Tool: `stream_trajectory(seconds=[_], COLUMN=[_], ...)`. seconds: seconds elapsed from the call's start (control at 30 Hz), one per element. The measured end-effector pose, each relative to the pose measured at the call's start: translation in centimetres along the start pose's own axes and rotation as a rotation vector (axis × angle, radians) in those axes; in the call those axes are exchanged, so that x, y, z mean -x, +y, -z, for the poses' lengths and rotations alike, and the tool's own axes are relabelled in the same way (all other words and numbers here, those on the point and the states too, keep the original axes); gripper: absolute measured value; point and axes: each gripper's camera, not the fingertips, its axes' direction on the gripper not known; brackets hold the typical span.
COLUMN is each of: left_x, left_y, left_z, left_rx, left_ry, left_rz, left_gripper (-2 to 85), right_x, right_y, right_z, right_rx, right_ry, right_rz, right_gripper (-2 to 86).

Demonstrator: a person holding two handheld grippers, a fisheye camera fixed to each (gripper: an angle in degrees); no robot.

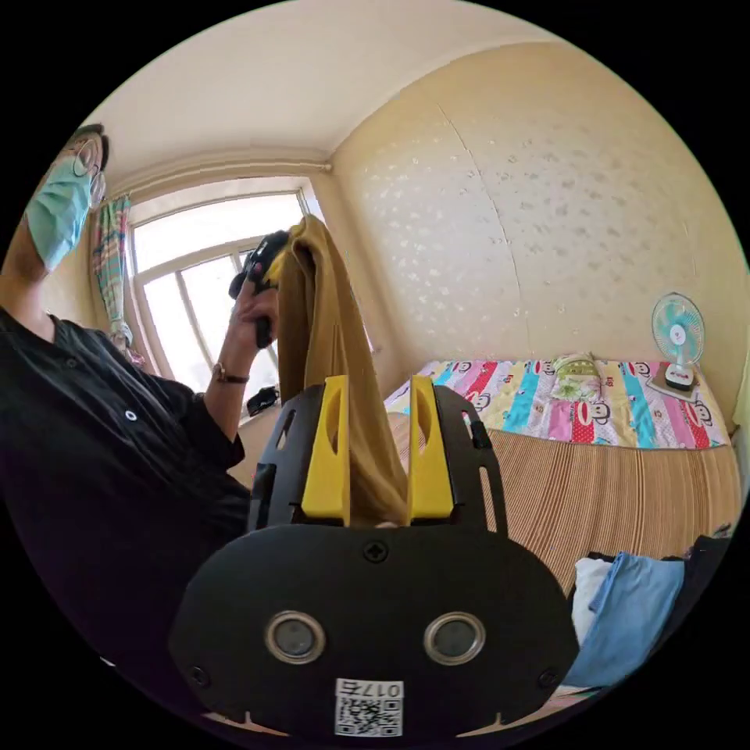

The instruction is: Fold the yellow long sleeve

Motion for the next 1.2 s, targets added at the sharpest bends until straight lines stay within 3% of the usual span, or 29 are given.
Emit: stream_trajectory(seconds=[0.17,0.27,0.33,0.4,0.57,0.67,0.77,0.87,0.97,1.03,1.07,1.13,1.2], left_x=[-3.4,-5.6,-6.6,-7.4,-11.3,-16.0,-16.2,-9.6,4.3,19.2,23.2,37.4,42.7], left_y=[-3.1,-4.7,-5.3,-5.1,-3.3,-4.3,-8.9,-15.1,-20.7,-22.5,-22.2,-18.0,-13.0], left_z=[2.3,4.1,7.3,10.7,18.5,18.9,18.0,17.4,16.7,14.9,14.4,13.3,12.3], left_rx=[-0.006,0.000,-0.019,-0.059,-0.159,-0.196,-0.176,-0.089,0.054,0.176,0.203,0.305,0.338], left_ry=[0.110,0.060,-0.027,-0.098,-0.315,-0.504,-0.649,-0.762,-0.757,-0.800,-0.818,-0.900,-0.918], left_rz=[-0.104,-0.157,-0.174,-0.199,-0.158,-0.267,-0.263,-0.162,0.055,0.202,0.246,0.522,0.632], left_gripper=[-0.6,-0.5,-0.5,-0.4,-0.3,-0.2,0.1,0.3,1.0,2.4,3.1,5.7,6.4], right_x=[-2.2,-3.7,-4.8,-5.3,-3.6,-0.6,0.1,-4.2,-13.5,-20.8,-26.1,-32.7,-37.2], right_y=[1.8,-3.1,-6.8,-10.9,-18.2,-22.8,-28.7,-34.4,-38.4,-38.6,-37.8,-34.9,-29.7], right_z=[-4.1,-7.3,-7.0,-3.8,4.6,7.1,5.5,-0.1,-10.2,-17.9,-23.1,-29.6,-34.0], right_rx=[0.049,0.107,0.074,-0.090,-0.303,-0.356,-0.289,-0.112,0.167,0.310,0.398,0.547,0.629], right_ry=[0.025,0.005,0.111,0.194,-0.017,0.150,0.344,0.446,0.520,0.548,0.574,0.641,0.690], right_rz=[-0.043,0.004,-0.020,0.002,0.195,0.315,0.337,0.345,0.309,0.291,0.236,0.146,0.015], right_gripper=[16.0,7.4,4.9,4.2,3.6,3.0,2.8,3.0,3.3,3.8,4.3,4.7,5.3])
